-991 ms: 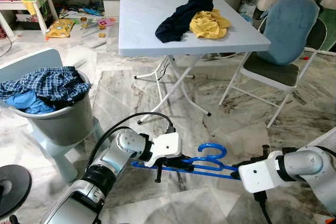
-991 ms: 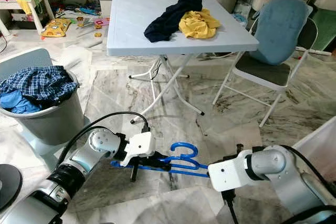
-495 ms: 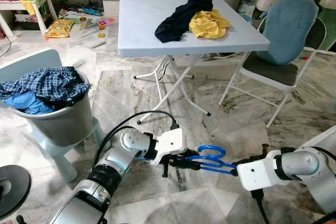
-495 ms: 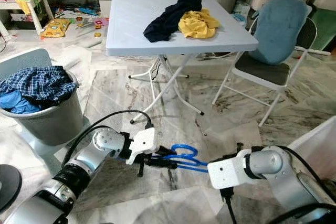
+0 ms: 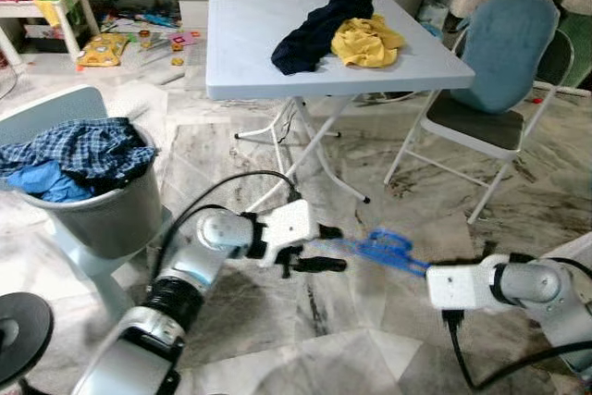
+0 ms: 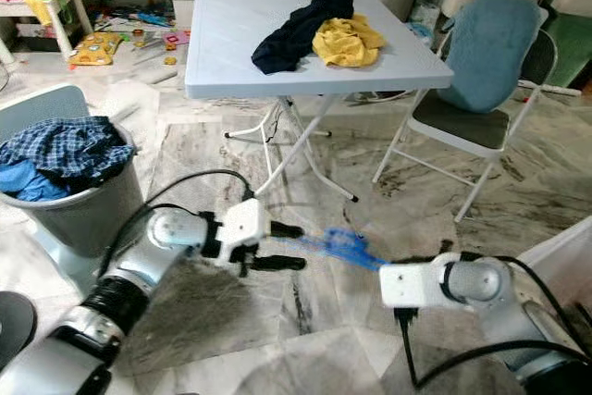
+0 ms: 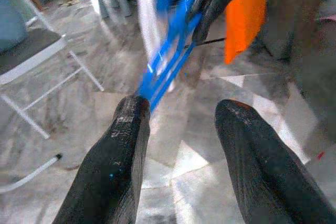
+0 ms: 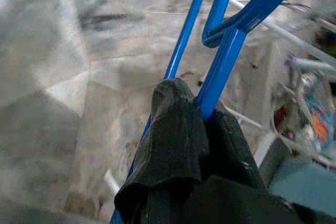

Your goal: Hang hanger

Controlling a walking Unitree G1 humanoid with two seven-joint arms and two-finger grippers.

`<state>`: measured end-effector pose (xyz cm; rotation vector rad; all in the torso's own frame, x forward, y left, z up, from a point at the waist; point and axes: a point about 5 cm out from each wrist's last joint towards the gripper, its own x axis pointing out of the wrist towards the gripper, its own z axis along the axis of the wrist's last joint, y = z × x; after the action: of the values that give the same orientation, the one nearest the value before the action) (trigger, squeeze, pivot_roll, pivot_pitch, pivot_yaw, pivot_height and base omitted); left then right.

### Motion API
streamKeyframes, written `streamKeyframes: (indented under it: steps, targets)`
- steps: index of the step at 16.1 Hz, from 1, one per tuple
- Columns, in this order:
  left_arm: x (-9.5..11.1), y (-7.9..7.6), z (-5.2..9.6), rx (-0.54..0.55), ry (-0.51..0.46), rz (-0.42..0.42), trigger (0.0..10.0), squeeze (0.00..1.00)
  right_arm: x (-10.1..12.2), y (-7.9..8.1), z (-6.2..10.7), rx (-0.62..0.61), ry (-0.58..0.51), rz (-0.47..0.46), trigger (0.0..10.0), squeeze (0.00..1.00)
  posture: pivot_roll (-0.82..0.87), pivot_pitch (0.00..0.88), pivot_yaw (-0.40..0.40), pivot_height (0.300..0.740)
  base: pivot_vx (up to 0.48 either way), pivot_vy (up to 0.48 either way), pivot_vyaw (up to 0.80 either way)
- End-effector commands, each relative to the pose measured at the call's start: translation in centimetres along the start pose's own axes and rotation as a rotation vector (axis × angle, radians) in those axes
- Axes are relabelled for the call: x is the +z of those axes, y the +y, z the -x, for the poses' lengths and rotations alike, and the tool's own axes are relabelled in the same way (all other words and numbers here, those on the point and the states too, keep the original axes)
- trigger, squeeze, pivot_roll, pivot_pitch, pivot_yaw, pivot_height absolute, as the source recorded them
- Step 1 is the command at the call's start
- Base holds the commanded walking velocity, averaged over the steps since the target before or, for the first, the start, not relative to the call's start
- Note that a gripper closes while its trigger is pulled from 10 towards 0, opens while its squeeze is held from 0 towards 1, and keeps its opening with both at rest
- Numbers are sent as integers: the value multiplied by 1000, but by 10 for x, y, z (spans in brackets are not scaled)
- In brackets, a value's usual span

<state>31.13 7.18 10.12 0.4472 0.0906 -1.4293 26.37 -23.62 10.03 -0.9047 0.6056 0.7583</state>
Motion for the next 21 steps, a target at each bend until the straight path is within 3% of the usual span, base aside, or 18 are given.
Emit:
streamKeyframes:
  steps: [1, 3, 4, 5, 6, 8, 9, 10, 11, 12, 13, 16, 17, 19, 20, 21]
  targets:
    - [-3, -2, 1, 13, 10, -6, 10000, 1000, -3, -5, 3, -36, -4, -34, 0, 0, 18, 0, -88, 740, 0, 0, 0]
    - [-18, 2, 11, 201, 27, 75, 10000, 1000, -12, 4, 3, -68, 0, -113, 0, 0, 19, 0, -92, 740, 0, 0, 0]
    - [-20, 3, 12, 246, 26, 82, 10000, 1000, -15, 7, 3, -79, 0, -138, 0, 0, 19, 0, -93, 740, 0, 0, 0]
    - [-23, 7, 15, 422, -5, 142, 10000, 1000, -17, 16, 2, -120, -23, -236, 0, 0, 21, 0, -96, 740, 0, 0, 0]
    - [-23, 10, 16, 529, -24, 154, 10000, 1000, -18, 23, 1, -141, -29, -295, 0, 0, 22, 0, -97, 740, 0, 0, 0]
    - [-29, 14, 18, 701, -34, 244, 10000, 1000, -17, 35, -1, -241, -67, -469, 0, 0, 23, 0, -95, 740, 0, 0, 0]
    - [-31, 17, 18, 752, -31, 281, 10000, 1000, -18, 35, -2, -310, -84, -579, 0, 0, 22, 0, -93, 740, 0, 0, 0]
    - [-32, 18, 18, 770, -34, 294, 10000, 1000, -18, 36, -2, -339, -88, -623, 0, 0, 22, 0, -93, 740, 0, 0, 0]
    - [-30, 22, 17, 837, -51, 351, 10000, 1000, -16, 40, -3, -465, -103, -789, 8431, 0, 23, 0, -89, 740, 0, 0, 0]
    - [-29, 23, 17, 844, -52, 354, 10000, 1000, -16, 40, -4, -476, -109, -807, 8431, 0, 23, 0, -89, 740, 0, 0, 0]
    - [-31, 22, 14, 843, -66, 414, 10000, 0, -13, 39, -2, -543, -155, -879, 10000, 0, 22, 0, -84, 740, 0, 0, 0]
    - [-35, 19, 13, 865, -106, 529, 10000, 0, -19, 30, 4, -714, -159, -1060, 10000, 0, 24, 0, -84, 740, 0, 0, 0]
    - [-35, 18, 11, 860, -115, 545, 10000, 1000, -17, 29, 5, -735, -174, -1100, 10000, 0, 25, 0, -85, 740, 0, 0, 0]
    - [-35, 15, 9, 858, -105, 543, 10000, 1000, -18, 32, 6, -784, -148, -1158, 10000, 0, 26, 0, -87, 740, 0, 0, 0]
    - [-34, 15, 8, 848, -101, 534, 10000, 333, -20, 34, 6, -798, -137, -1178, 10000, 0, 26, 0, -85, 740, 0, 0, 0]
    - [-33, 16, 7, 840, -100, 522, 10000, 0, -22, 35, 5, -809, -124, -1200, 10000, 0, 26, 0, -84, 740, 0, 0, 0]
